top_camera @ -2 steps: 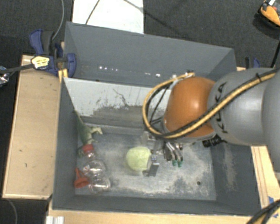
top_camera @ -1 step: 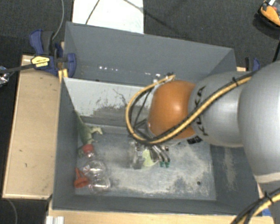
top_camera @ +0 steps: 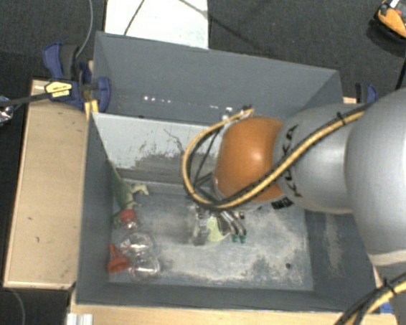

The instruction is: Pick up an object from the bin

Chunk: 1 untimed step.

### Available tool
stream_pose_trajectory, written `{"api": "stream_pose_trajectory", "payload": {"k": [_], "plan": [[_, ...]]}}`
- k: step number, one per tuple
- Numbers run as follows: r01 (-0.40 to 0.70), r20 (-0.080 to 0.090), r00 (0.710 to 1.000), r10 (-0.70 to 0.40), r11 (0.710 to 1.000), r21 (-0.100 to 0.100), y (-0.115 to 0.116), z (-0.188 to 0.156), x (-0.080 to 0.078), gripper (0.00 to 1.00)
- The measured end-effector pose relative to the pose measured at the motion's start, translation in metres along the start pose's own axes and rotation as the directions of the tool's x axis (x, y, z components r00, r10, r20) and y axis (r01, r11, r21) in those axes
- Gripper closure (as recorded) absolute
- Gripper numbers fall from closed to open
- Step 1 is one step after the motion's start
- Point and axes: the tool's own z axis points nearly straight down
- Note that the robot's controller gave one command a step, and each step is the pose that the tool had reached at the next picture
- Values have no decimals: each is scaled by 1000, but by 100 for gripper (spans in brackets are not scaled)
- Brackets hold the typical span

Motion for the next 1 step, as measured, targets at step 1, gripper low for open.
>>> {"api": "stream_pose_trajectory", "payload": {"k": [1], "plan": [[9,7,1000,-9,1000,0,-8,-95,-5,0]]}}
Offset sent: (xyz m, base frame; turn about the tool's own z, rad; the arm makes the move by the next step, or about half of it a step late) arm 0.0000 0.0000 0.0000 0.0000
